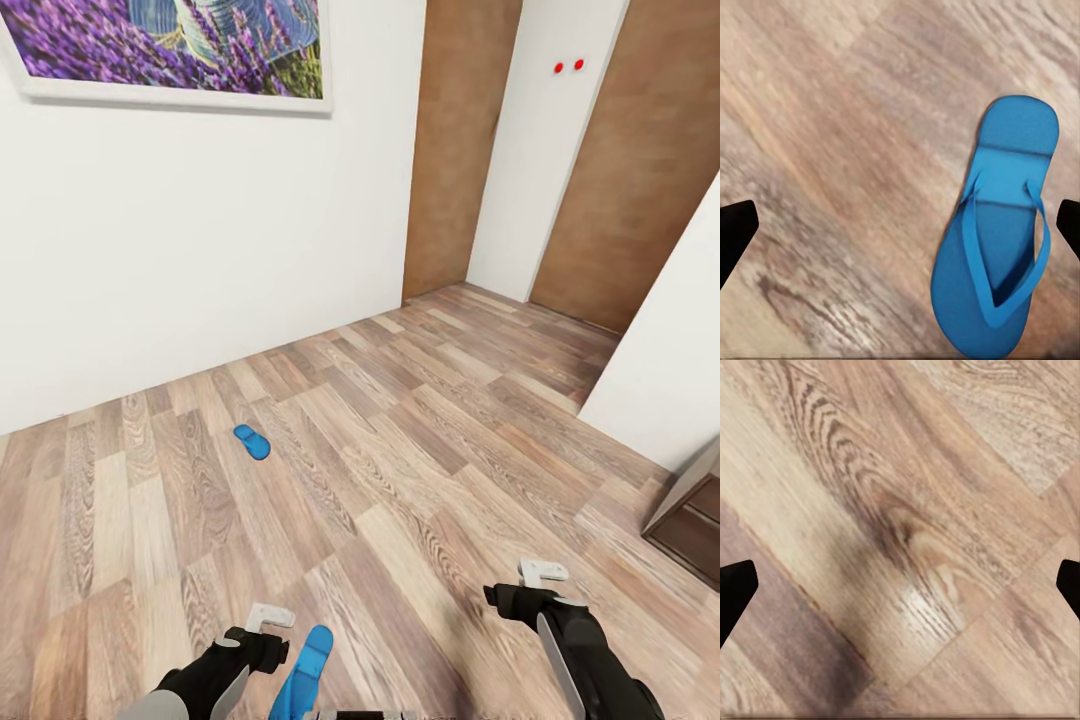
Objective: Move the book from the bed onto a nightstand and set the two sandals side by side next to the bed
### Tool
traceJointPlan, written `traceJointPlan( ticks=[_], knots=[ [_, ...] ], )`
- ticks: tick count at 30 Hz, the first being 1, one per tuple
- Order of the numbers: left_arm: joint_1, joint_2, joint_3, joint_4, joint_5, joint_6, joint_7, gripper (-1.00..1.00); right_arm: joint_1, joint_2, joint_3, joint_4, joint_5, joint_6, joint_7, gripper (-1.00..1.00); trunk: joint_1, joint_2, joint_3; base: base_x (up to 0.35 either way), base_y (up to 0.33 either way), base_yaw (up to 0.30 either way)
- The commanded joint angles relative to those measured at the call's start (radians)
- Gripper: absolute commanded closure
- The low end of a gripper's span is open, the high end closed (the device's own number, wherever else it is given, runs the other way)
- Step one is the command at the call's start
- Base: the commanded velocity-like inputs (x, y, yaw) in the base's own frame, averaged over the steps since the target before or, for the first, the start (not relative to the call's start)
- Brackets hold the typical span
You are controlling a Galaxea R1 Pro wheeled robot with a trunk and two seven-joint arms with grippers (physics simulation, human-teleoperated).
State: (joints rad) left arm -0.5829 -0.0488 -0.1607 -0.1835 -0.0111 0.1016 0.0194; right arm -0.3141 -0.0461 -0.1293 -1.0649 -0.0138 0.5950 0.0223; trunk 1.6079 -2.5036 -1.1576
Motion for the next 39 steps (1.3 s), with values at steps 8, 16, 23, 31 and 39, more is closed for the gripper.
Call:
traceJointPlan(
  ticks=[8, 16, 23, 31, 39],
  knots=[
    [0.000, 0.000, -0.005, -0.002, -0.001, 0.006, 0.002, -1.00, 0.000, 0.000, 0.000, -0.002, -0.001, 0.005, 0.003, -1.00, 0.003, -0.002, -0.032, 0.000, 0.000, 0.000],
    [0.004, 0.000, -0.005, -0.002, -0.001, 0.005, 0.002, -1.00, 0.000, 0.001, 0.000, -0.001, -0.001, 0.005, 0.002, -1.00, 0.007, -0.004, -0.063, 0.000, 0.000, 0.000],
    [0.004, 0.000, -0.006, -0.002, -0.001, 0.004, 0.002, -1.00, 0.000, 0.000, 0.000, -0.001, -0.002, 0.006, 0.002, -1.00, 0.010, -0.006, -0.090, 0.000, 0.000, 0.000],
    [0.005, 0.000, -0.006, -0.003, -0.001, 0.004, 0.001, -1.00, 0.000, 0.000, 0.000, -0.003, 0.002, 0.005, 0.002, -1.00, 0.010, -0.006, -0.090, 0.000, 0.000, 0.000],
    [0.005, 0.001, -0.006, -0.004, 0.000, 0.000, 0.001, -1.00, 0.000, 0.000, 0.000, -0.009, 0.005, 0.005, 0.002, -1.00, 0.010, -0.006, -0.090, 0.000, 0.000, 0.000]
  ],
)
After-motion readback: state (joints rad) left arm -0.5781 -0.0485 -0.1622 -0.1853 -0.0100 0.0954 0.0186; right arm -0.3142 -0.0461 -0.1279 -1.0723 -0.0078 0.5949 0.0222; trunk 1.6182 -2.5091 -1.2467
